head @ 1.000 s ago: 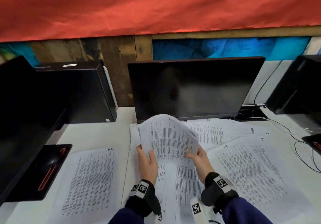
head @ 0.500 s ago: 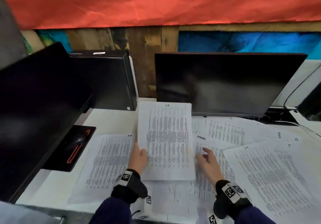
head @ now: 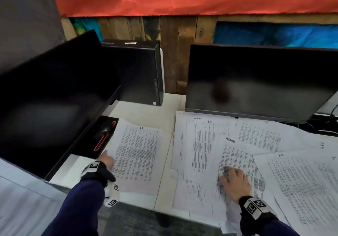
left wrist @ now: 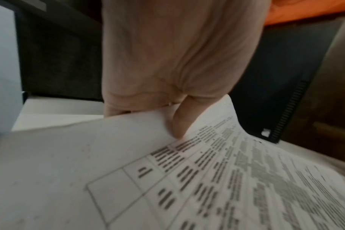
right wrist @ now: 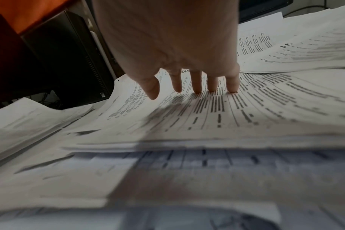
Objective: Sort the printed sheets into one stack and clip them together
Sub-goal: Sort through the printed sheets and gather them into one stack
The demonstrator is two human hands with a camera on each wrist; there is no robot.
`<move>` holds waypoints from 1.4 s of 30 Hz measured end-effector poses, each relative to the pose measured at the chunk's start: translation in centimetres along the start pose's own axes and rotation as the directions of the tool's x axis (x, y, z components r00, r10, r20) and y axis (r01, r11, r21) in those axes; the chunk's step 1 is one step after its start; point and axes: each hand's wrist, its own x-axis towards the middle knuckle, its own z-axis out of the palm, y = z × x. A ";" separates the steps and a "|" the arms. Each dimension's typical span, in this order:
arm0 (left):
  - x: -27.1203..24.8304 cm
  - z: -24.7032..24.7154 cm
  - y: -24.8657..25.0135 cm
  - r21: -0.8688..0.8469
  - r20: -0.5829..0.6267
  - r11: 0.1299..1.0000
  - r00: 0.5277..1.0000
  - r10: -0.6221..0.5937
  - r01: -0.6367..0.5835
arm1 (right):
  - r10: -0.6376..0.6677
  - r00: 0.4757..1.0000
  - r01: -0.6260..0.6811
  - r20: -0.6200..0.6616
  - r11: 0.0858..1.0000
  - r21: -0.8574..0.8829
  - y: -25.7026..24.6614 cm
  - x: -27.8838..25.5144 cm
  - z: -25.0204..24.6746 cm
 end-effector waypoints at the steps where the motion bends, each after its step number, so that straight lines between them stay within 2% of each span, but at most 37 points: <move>1: 0.0 0.0 0.3 -0.001 -0.012 1.000 1.000 -0.011 0.011 | -0.002 1.000 0.002 0.009 1.000 0.017 0.1 -0.1 -0.1; 3: -1.0 0.5 1.4 0.006 -0.101 0.997 0.992 -0.074 0.075 | -0.012 1.000 0.011 0.013 0.998 0.059 0.3 -0.1 -0.6; 5: -2.6 1.8 3.8 0.120 -0.247 0.987 0.966 -0.071 0.104 | 0.002 0.999 0.002 -0.042 0.997 0.078 0.8 -0.2 -1.3; 7: -4.7 3.9 7.2 0.207 -0.304 0.978 0.947 0.099 -0.035 | 0.056 0.990 -0.047 -0.132 0.996 0.069 2.1 -0.2 -2.0; 9: -6.6 7.6 10.4 0.191 -0.264 0.936 0.903 0.339 -0.296 | 0.149 0.965 -0.135 -0.214 0.988 0.079 3.9 -0.1 -3.0; 11: -9.3 12.0 13.4 0.099 -0.140 0.848 0.836 0.530 -0.521 | 0.284 0.922 -0.257 -0.265 0.957 0.131 6.3 0.1 -4.3; 13: -11.7 16.3 15.8 -0.026 0.037 0.824 0.823 0.567 -0.566 | 0.440 0.865 -0.407 -0.241 0.896 0.176 9.0 0.2 -5.6; 15: -13.7 19.9 17.9 -0.067 0.211 0.854 0.829 0.518 -0.517 | 0.530 0.837 -0.502 -0.137 0.843 0.191 12.1 0.2 -6.3; 17: -14.7 22.1 19.4 -0.006 0.278 0.892 0.856 0.436 -0.453 | 0.472 0.881 -0.468 -0.017 0.877 0.107 14.7 0.2 -6.2; 19: -15.1 23.0 20.3 0.029 0.284 0.927 0.892 0.352 -0.374 | 0.405 0.913 -0.404 0.041 0.914 -0.032 15.7 -0.1 -5.9; 22: -14.9 23.7 20.9 -0.038 0.324 0.955 0.900 0.290 -0.294 | 0.350 0.936 -0.348 -0.027 0.916 -0.198 15.3 -0.9 -5.4; 25: -14.5 24.0 20.5 -0.119 0.376 0.950 0.873 0.312 -0.289 | 0.205 0.974 -0.227 -0.101 0.921 -0.317 14.5 -1.1 -5.7; 29: -13.8 23.9 19.0 -0.194 0.345 0.931 0.866 0.361 -0.310 | 0.195 0.978 -0.208 -0.077 0.950 -0.233 10.9 -0.2 -8.8; 32: -13.8 23.4 18.2 -0.263 0.323 0.921 0.874 0.364 -0.286 | 0.115 0.993 -0.115 -0.015 0.970 -0.214 5.6 -0.1 -9.4; 33: -13.6 23.4 18.0 -0.276 0.317 0.921 0.878 0.359 -0.277 | 0.087 0.996 -0.082 0.030 0.985 -0.149 4.0 -0.3 -9.1; 35: -13.4 23.3 17.9 -0.310 0.302 0.920 0.893 0.333 -0.238 | 0.053 0.983 -0.074 0.176 0.991 0.116 1.8 -0.8 -8.6; 37: -12.9 23.7 17.9 -0.341 0.313 0.920 0.900 0.302 -0.191 | 0.009 0.957 -0.133 0.291 0.903 0.409 1.7 -0.7 -8.4; 39: -10.6 25.4 17.1 -0.435 0.344 0.896 0.903 0.256 -0.088 | 0.060 0.969 -0.178 0.240 0.844 0.505 3.9 0.2 -8.6; 41: -10.2 25.6 17.0 -0.504 0.393 0.864 0.894 0.216 0.012 | 0.240 0.961 -0.275 0.135 0.868 0.414 7.4 1.4 -9.2; 42: -11.4 24.7 17.6 -0.517 0.409 0.856 0.883 0.230 0.017 | 0.357 0.930 -0.366 0.090 0.868 0.336 9.4 2.0 -9.5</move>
